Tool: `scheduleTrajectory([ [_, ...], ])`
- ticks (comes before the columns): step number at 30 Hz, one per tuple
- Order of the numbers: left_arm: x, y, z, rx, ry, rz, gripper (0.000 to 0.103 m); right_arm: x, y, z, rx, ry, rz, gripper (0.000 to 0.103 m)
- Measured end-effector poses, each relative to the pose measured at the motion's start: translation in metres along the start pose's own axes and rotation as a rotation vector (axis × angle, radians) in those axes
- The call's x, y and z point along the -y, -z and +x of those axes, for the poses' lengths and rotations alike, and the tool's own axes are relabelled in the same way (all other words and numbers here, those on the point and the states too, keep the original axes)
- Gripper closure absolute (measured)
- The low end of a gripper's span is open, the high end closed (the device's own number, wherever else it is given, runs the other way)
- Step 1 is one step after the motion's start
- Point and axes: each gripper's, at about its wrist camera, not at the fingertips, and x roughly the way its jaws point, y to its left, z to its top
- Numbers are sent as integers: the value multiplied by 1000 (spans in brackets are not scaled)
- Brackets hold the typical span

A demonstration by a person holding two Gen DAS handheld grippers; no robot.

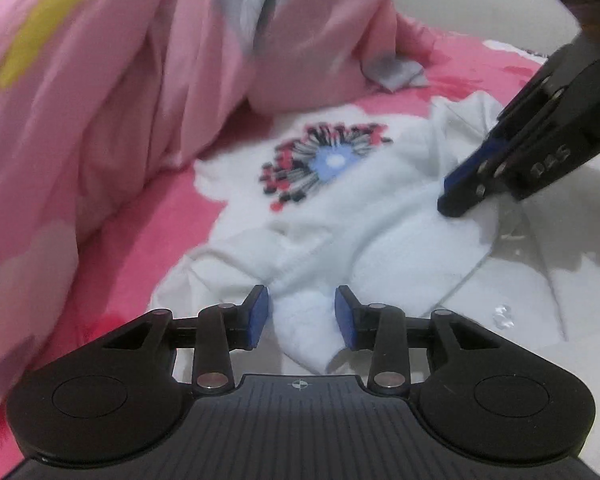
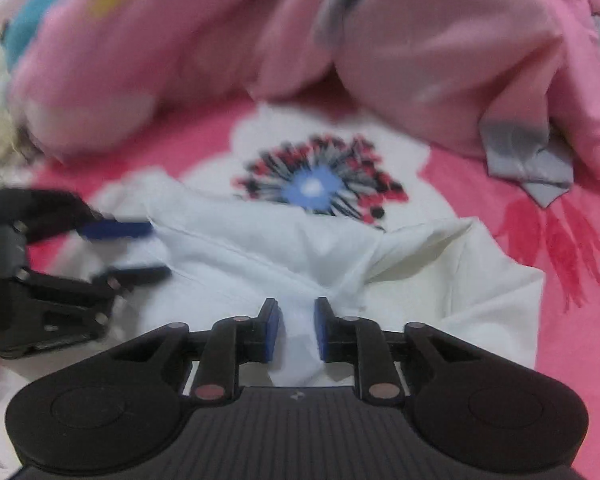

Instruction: Fold clothes

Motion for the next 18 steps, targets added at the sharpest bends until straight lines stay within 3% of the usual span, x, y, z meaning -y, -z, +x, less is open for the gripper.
scheduleTrajectory([
  [7, -20, -6, 17, 34, -34, -127, 54, -3, -15, 17, 53, 78, -73, 85],
  [13, -24, 1, 20, 88, -40, -196, 49, 5, -24, 35, 120, 112, -24, 84],
  [18, -32, -3, 9, 62, -33, -220, 45, 9, -29, 31, 163, 140, 27, 84],
])
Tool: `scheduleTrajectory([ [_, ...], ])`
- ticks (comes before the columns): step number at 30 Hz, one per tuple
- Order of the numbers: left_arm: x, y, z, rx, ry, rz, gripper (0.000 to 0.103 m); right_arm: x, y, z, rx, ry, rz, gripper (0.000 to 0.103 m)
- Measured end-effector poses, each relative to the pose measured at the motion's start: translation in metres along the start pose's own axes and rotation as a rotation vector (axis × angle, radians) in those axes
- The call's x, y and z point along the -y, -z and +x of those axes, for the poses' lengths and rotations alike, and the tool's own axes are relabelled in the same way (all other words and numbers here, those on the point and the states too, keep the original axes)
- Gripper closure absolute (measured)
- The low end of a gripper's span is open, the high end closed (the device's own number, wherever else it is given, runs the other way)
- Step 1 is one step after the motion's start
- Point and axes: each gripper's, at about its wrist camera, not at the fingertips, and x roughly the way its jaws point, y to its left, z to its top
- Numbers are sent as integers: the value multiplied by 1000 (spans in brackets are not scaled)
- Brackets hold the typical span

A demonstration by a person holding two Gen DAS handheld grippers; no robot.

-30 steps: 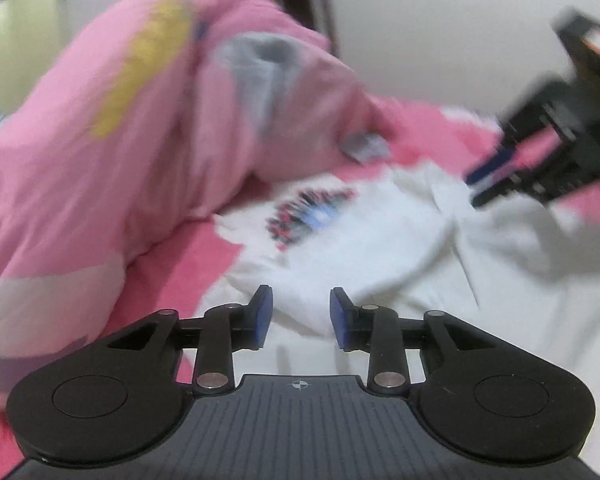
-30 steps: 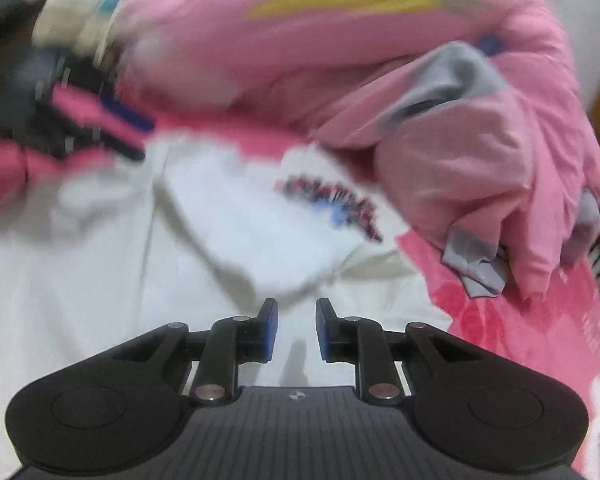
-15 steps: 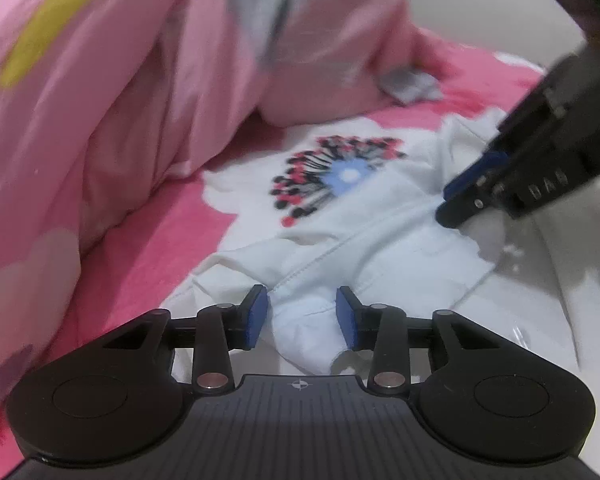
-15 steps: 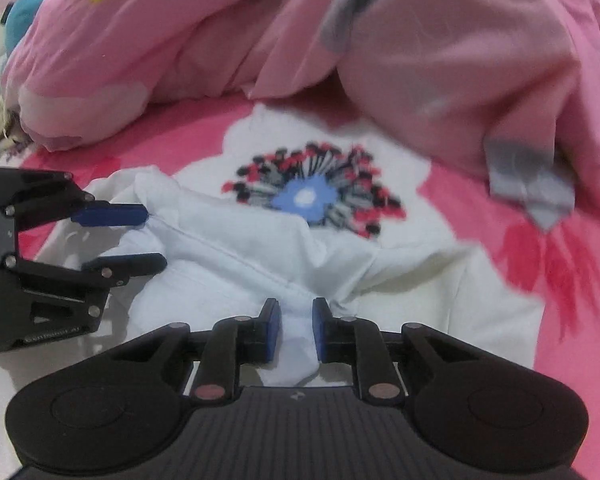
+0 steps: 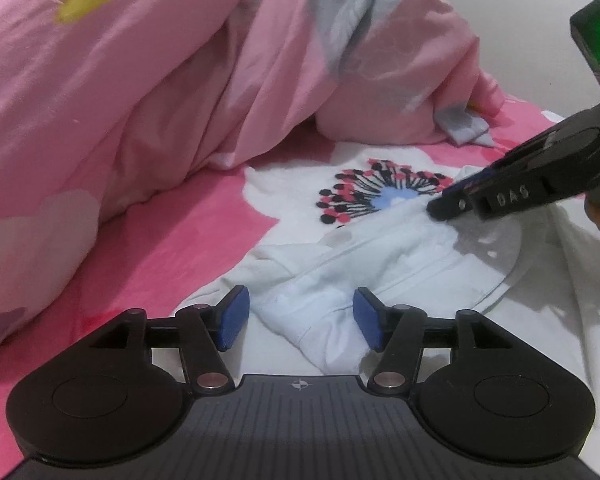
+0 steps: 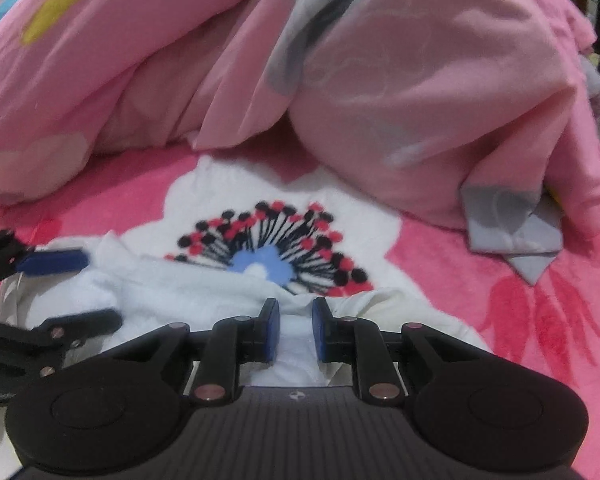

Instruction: Fold clothes

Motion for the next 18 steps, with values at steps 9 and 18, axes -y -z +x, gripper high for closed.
scheduleTrajectory([
  [9, -21, -1, -2, -51, 47, -44, 45, 11, 4, -29, 15, -64, -7, 84],
  [18, -29, -23, -69, -38, 7, -73, 44, 20, 13, -96, 74, -63, 102, 80],
])
